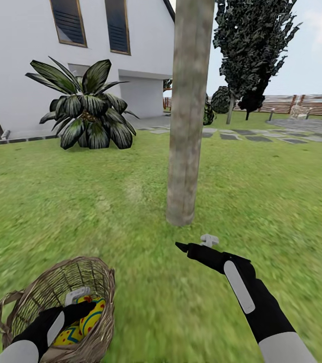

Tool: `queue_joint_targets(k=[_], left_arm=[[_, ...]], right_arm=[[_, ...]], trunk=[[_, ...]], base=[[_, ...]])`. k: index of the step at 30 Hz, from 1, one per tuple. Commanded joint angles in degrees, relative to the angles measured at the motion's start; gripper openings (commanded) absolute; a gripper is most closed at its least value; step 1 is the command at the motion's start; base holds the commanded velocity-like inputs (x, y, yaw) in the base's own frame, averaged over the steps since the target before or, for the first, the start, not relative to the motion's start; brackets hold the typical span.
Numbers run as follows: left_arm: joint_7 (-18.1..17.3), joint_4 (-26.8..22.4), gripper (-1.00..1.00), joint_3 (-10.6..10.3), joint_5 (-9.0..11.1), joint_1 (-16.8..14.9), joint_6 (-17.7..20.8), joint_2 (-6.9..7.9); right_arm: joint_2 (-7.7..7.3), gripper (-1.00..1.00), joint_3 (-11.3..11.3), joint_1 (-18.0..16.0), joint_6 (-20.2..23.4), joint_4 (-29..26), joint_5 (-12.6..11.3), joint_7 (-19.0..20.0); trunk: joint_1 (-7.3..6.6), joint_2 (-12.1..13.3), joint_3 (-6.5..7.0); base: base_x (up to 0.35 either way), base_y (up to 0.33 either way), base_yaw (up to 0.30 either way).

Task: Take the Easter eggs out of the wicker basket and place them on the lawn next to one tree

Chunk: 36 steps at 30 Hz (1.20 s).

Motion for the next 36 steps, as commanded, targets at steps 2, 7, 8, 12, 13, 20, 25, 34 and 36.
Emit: queue_joint_targets(k=[2,7,8,12,13,20,25,34,36], left_arm=[[-0.29,-0.09,1.00,0.42,0.05,-0.02,0.47,-0.04],[-0.29,-0.09,1.00,0.42,0.05,-0.02,0.46,-0.04],[-0.29,-0.09,1.00,0.42,0.05,-0.02,0.46,-0.04],[-0.29,-0.11,1.00,0.42,0.05,-0.02,0.43,-0.04],[-0.29,-0.07,1.00,0.42,0.05,-0.02,0.43,-0.04],[-0.29,0.31,1.00,0.42,-0.10,-0.02,0.61,-0.04],[-0.29,0.35,1.00,0.42,-0.10,-0.02,0.80,-0.04],[-0.02,0.43,1.00,0.42,-0.33,-0.02,1.46,0.04],[0.01,0.43,1.00,0.42,-0.40,-0.02,1.53,0.04]], right_arm=[[-0.06,1.00,0.02,-0.03,0.19,-0.04,0.06,0.10],[-0.05,1.00,0.02,-0.03,0.19,-0.04,0.05,0.10],[-0.06,1.00,0.03,-0.03,0.19,-0.04,0.04,0.09],[-0.07,1.00,-0.01,-0.03,0.19,-0.04,0.04,0.10],[-0.06,1.00,0.00,-0.03,0.19,-0.04,0.04,0.10],[-0.04,1.00,0.03,-0.03,0.19,-0.04,0.05,0.09],[-0.01,1.00,0.04,-0.03,0.19,-0.04,0.06,0.11],[0.00,1.00,0.04,-0.03,0.19,-0.04,0.10,0.11],[0.00,1.00,0.04,-0.03,0.19,-0.04,0.10,0.11]], trunk=[[-0.01,-0.02,-0.05],[-0.01,-0.02,-0.05],[-0.01,-0.02,-0.05],[-0.01,-0.02,-0.05],[-0.01,-0.02,-0.05],[-0.01,-0.02,-0.05],[-0.01,-0.02,-0.05],[-0.01,-0.02,-0.05],[-0.01,-0.02,-0.05]], base=[[0.000,0.000,0.000],[0.000,0.000,0.000],[0.000,0.000,0.000],[0.000,0.000,0.000],[0.000,0.000,0.000],[0.027,0.000,0.000],[0.143,0.000,0.000],[0.024,0.000,0.000],[0.003,0.000,0.000]])
